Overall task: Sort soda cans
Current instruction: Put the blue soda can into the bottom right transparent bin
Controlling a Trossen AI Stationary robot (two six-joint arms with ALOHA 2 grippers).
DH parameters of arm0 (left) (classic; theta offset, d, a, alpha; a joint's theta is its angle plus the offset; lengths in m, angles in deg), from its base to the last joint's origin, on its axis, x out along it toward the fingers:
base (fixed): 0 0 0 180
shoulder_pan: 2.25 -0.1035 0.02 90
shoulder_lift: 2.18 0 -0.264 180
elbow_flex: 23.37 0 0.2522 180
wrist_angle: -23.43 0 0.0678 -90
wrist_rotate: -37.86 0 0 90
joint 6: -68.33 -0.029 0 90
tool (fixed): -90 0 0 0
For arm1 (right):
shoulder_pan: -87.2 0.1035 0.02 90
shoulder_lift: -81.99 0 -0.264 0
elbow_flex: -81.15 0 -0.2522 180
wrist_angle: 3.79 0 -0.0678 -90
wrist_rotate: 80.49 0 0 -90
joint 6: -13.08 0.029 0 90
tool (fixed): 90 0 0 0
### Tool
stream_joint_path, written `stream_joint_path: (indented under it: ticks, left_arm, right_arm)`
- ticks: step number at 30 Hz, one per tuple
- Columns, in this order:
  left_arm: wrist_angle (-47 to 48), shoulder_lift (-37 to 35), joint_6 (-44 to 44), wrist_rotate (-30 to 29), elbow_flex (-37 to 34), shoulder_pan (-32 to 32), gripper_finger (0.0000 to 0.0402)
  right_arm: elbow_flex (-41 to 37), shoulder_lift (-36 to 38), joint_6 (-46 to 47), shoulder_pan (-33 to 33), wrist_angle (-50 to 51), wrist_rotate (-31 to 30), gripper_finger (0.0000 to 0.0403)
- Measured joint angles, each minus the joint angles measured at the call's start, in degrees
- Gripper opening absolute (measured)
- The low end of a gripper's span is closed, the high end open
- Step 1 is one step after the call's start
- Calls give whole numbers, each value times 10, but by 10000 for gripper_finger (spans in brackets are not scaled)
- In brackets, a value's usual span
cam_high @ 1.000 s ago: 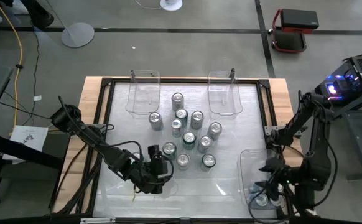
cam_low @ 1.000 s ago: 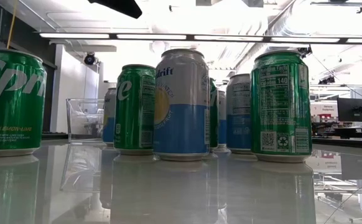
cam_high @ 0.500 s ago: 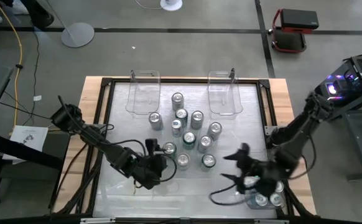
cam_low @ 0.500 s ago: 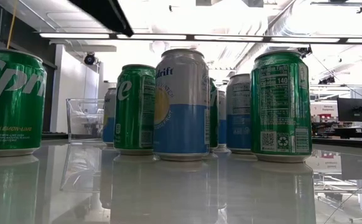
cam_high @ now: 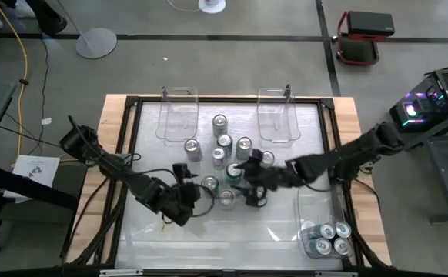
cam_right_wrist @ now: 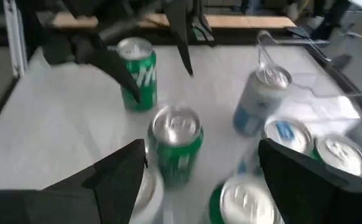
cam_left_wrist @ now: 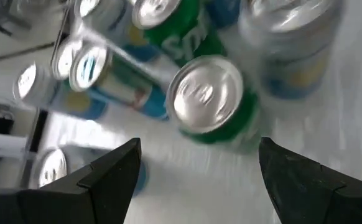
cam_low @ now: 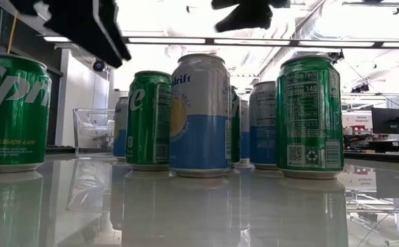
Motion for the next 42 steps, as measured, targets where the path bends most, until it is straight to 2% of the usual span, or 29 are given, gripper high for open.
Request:
stream_joint_path:
  ticks: [5,9,13,17,24,28,36,42]
  left_arm:
    - [-85,-108,69,0,-120,0,303]
    - [-155,-181,111,-25,-185,12,303]
    - [-196,-222,116,-44,-219,17,303]
    - [-193,-228,124,-59,-228,17,303]
    - [-195,-212,126,-61,-228,12,303]
    - [-195,-204,126,-60,-228,12,303]
    - [-195,-200,138,-58,-228,12,303]
    - [-195,-200,142,-58,-228,13,303]
  right_arm:
    - [0,-25,-20,-69,-53,67,303]
    - [0,-56,-49,-102,-104,121,303]
    - [0,-95,-77,-125,-139,124,303]
    - [0,-122,-73,-149,-158,95,303]
    - [0,-140,-59,-172,-157,107,303]
    - [0,-151,-46,-176,-156,123,303]
    - [0,-152,-49,-176,-151,94,303]
    - [0,-150,-49,-174,-155,99,303]
